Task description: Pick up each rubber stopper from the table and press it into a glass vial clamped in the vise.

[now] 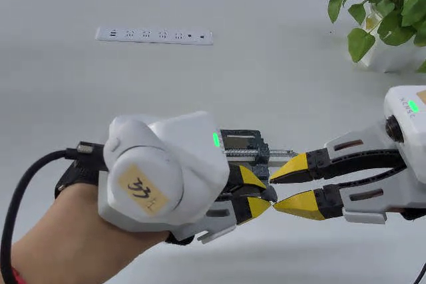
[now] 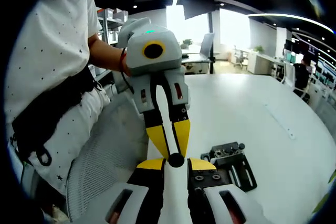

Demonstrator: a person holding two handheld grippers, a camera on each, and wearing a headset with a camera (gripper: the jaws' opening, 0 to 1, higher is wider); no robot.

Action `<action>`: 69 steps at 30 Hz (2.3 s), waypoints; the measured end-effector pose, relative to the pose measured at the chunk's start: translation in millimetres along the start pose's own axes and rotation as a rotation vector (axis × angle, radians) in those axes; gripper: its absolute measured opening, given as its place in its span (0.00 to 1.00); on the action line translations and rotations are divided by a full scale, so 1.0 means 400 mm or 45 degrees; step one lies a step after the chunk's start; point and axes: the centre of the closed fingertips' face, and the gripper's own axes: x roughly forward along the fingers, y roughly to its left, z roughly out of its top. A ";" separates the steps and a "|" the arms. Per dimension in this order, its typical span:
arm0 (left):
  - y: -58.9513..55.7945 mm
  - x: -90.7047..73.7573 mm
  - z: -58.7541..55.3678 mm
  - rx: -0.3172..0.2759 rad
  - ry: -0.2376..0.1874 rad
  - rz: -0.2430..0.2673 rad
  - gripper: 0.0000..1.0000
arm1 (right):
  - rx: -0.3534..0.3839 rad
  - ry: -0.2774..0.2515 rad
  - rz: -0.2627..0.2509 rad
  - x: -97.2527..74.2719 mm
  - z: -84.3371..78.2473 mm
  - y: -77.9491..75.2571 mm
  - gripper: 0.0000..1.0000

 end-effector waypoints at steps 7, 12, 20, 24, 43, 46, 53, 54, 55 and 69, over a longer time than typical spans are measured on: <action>-0.001 -0.006 0.004 -0.004 -0.011 0.006 0.04 | -0.014 0.007 0.009 -0.002 -0.001 -0.003 0.08; -0.002 -0.006 0.006 -0.005 -0.011 0.007 0.04 | -0.023 0.014 0.008 0.001 0.004 -0.001 0.07; -0.002 -0.010 0.003 -0.013 -0.018 0.008 0.04 | -0.038 0.024 0.011 0.008 0.007 0.001 0.06; 0.001 -0.013 -0.002 -0.016 -0.027 0.004 0.04 | -0.037 0.029 0.019 0.010 0.009 0.001 0.06; 0.034 -0.058 -0.043 -0.066 -0.080 0.076 0.14 | -0.029 0.111 0.070 0.046 0.014 -0.020 0.05; 0.052 -0.076 -0.061 -0.090 -0.085 0.109 0.15 | -0.020 0.123 0.050 0.047 0.020 -0.036 0.05; 0.105 -0.127 -0.125 -0.150 -0.097 0.204 0.25 | 0.010 0.159 -0.030 0.066 0.043 -0.096 0.05; 0.110 -0.134 -0.132 -0.153 -0.098 0.215 0.26 | 0.004 0.168 -0.034 0.069 0.046 -0.101 0.05; 0.118 -0.143 -0.141 -0.168 -0.103 0.228 0.27 | 0.000 0.178 -0.047 0.075 0.050 -0.112 0.05; 0.183 -0.216 -0.232 -0.239 -0.153 0.325 0.52 | 0.040 0.382 -0.123 0.168 0.031 -0.224 0.05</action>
